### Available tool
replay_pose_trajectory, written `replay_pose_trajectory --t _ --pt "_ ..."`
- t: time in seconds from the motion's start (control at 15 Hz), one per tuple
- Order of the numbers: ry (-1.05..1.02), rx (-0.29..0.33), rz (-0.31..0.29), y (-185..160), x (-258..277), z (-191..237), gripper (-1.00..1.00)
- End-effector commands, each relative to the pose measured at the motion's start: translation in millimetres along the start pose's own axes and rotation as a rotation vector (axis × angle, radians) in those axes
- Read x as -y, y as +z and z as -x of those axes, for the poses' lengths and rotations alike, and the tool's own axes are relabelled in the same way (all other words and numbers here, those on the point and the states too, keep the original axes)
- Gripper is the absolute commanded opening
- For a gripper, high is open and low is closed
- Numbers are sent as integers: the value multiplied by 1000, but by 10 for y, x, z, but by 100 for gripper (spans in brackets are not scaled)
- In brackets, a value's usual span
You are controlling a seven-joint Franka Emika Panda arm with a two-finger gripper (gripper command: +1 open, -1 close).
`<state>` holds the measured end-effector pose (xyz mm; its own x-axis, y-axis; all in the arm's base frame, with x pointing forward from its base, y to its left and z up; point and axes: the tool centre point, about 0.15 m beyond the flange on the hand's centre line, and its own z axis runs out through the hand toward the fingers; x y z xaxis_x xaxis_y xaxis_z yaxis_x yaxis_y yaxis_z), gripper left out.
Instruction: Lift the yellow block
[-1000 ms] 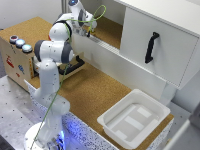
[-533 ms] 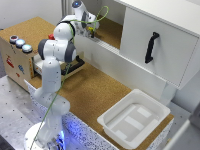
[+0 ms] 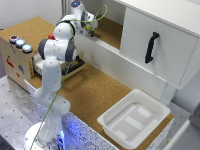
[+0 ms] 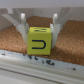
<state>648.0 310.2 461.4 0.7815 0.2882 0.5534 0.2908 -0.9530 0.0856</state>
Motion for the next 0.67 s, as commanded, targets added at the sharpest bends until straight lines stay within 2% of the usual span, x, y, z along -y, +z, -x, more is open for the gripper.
replay_pose_trajectory --t 0.0,0.4,0.53,0.6 --pt "-84 -23 98 -611 174 360 -100" --pt "-136 26 36 -1143 262 1083 -100" --pt "-186 88 31 -1283 379 1358 -100" --pt "-203 114 9 -1320 407 1487 -100"
